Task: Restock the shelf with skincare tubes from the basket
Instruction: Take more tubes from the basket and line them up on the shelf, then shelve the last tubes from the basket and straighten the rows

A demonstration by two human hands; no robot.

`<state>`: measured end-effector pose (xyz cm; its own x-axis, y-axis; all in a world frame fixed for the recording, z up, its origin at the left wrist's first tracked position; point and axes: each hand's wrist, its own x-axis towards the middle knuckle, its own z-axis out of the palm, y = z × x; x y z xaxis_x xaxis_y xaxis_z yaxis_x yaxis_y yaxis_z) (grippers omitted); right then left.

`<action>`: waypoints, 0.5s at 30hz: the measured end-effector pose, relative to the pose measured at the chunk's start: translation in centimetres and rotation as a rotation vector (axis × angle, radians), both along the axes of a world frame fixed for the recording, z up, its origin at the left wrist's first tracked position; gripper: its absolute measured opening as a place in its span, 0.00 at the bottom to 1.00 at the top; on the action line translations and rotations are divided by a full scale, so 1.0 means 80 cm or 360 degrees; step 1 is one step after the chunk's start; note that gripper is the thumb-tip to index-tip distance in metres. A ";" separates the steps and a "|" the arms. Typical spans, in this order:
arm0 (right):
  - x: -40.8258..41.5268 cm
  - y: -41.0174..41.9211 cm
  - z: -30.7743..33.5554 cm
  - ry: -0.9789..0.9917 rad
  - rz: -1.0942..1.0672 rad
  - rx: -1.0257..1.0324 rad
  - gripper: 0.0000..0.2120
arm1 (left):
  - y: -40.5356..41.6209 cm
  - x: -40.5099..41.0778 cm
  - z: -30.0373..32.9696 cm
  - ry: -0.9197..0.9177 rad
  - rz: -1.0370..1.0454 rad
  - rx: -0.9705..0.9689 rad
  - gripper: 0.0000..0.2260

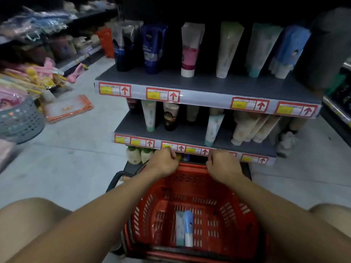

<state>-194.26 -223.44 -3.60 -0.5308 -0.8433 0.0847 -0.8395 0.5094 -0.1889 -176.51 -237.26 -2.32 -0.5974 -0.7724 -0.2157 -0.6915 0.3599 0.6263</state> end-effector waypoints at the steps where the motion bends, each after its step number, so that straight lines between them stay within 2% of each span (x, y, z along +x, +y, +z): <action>1: 0.002 0.003 -0.016 -0.0053 -0.0006 0.0047 0.10 | 0.001 0.000 -0.019 -0.0039 -0.0009 0.0041 0.03; 10: 0.021 0.031 -0.169 -0.0521 -0.0167 0.0661 0.14 | 0.019 0.001 -0.166 -0.0370 0.0031 0.0435 0.03; 15: 0.031 0.050 -0.248 -0.0799 -0.0219 0.0820 0.16 | 0.029 0.001 -0.239 -0.0530 -0.0003 0.0584 0.06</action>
<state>-191.74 -219.43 -23.43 -0.5056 -0.6332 -0.5860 -0.6366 0.7322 -0.2419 -176.43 -234.97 -21.42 -0.4511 -0.6089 -0.6525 -0.8752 0.1585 0.4571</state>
